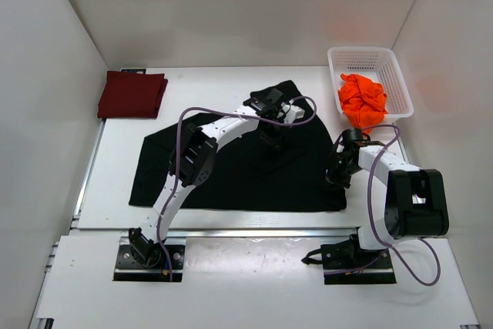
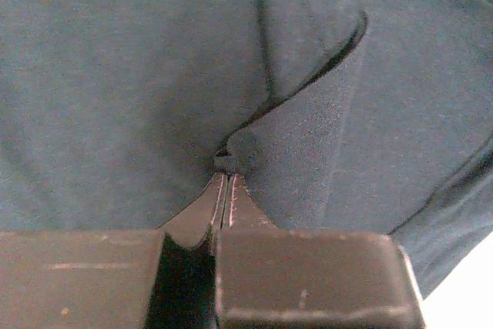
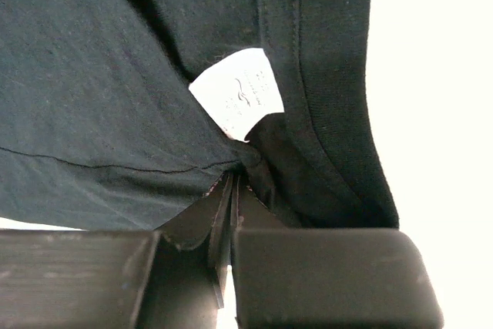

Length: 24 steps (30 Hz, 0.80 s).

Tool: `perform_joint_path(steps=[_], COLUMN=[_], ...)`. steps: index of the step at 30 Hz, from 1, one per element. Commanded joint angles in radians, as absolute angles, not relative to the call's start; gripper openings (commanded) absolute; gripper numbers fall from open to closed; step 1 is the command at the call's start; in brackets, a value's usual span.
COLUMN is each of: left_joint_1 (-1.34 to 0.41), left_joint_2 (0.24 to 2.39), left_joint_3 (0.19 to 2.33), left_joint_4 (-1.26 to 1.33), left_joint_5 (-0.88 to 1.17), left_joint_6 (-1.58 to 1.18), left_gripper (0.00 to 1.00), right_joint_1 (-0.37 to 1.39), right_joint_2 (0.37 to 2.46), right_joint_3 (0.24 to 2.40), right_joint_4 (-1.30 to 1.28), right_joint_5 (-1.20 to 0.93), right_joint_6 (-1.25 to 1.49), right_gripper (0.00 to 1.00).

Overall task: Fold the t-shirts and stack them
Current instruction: Fold the flattened tshirt in 1/3 of the way

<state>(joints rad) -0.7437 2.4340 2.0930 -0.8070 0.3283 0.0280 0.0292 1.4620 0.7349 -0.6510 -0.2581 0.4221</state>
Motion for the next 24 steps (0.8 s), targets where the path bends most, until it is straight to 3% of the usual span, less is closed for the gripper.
perform_joint_path(steps=[1, 12, 15, 20, 21, 24], left_joint_1=[-0.723, -0.693, -0.686, -0.687, -0.683, -0.672], left_joint_2=[2.323, 2.209, 2.204, 2.195, 2.189, 2.151], left_joint_3=[2.111, 1.905, 1.887, 1.882, 1.873, 1.856], left_joint_4=[-0.773, -0.681, -0.68, -0.695, -0.696, -0.713], left_joint_5=[0.281, 0.106, 0.084, 0.017, 0.002, 0.002], left_joint_6=[0.025, -0.052, -0.049, -0.064, -0.064, -0.064], left_gripper=[0.02, 0.0, 0.04, 0.1, 0.16, 0.52], right_joint_1=[0.018, 0.025, 0.023, 0.021, 0.014, 0.003], right_joint_2=[1.437, 1.463, 1.457, 1.424, 1.416, 1.369], right_joint_3=[0.712, 0.699, 0.695, 0.713, 0.722, 0.739], right_joint_4=[-0.683, -0.68, -0.67, -0.667, -0.673, -0.695], right_joint_5=[-0.207, -0.206, -0.218, -0.242, -0.238, -0.255], right_joint_6=[0.422, 0.428, 0.423, 0.408, 0.408, 0.388], right_gripper=[0.0, 0.0, 0.0, 0.1, 0.1, 0.22])
